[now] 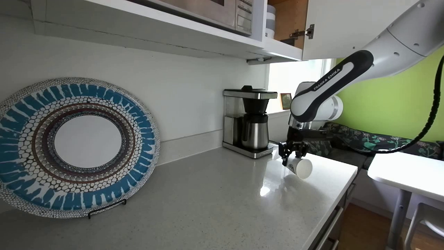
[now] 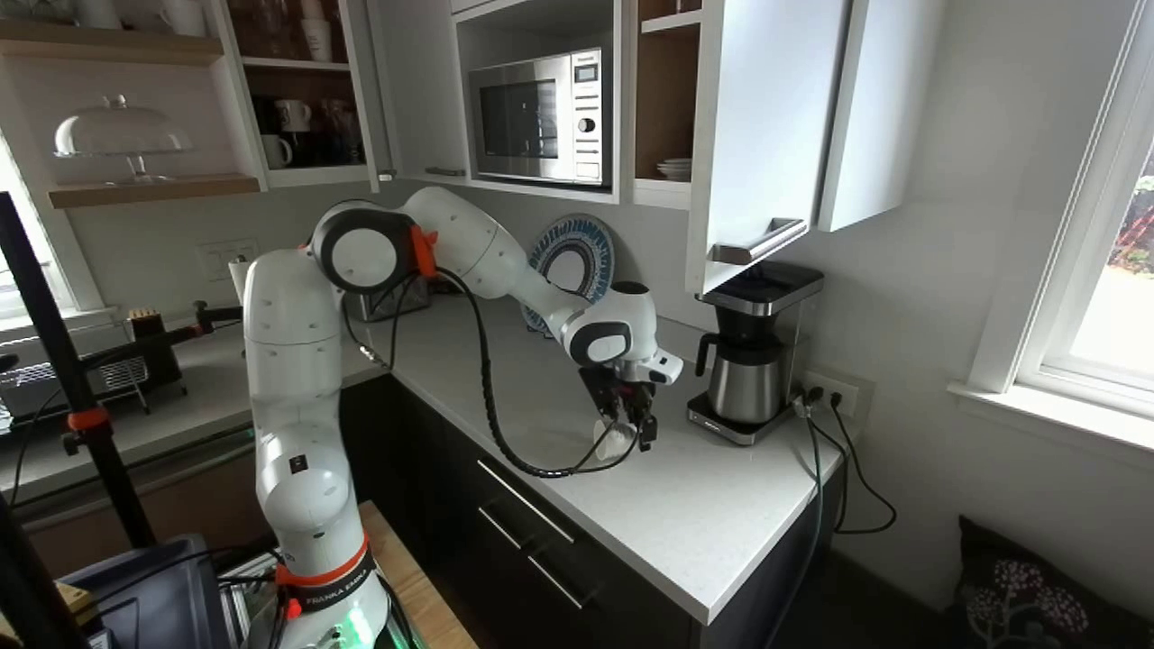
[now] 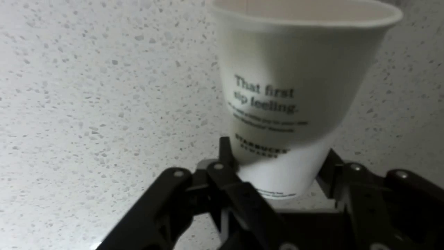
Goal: Turn over the cup on the table
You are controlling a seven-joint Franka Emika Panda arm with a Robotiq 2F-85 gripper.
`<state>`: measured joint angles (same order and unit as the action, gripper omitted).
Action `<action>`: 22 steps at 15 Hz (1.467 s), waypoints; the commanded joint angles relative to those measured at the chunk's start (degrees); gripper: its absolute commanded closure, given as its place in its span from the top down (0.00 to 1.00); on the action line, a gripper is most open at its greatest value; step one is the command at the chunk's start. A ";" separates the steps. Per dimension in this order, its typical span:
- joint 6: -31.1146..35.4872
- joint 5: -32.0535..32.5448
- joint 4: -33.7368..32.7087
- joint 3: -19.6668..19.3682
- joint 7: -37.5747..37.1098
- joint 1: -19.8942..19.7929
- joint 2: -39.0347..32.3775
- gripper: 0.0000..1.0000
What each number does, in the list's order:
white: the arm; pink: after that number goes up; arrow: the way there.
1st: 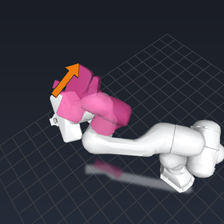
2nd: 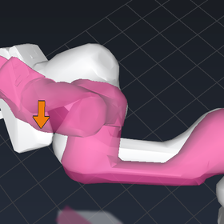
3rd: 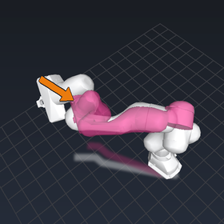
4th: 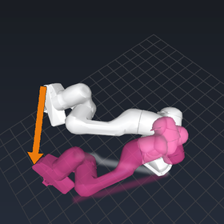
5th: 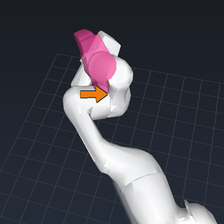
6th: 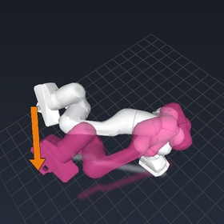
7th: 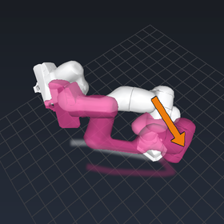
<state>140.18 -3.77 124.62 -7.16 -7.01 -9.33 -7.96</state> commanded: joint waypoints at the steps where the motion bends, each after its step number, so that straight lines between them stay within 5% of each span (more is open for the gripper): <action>1: -0.40 9.20 3.13 -1.93 -14.50 2.70 5.27 0.33; 13: -6.46 48.36 0.87 -0.32 -65.25 2.17 8.43 0.33; 22: -16.56 62.51 1.60 4.95 -96.77 7.43 3.09 0.33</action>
<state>126.43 55.12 126.46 -2.89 -96.16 -3.53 -2.57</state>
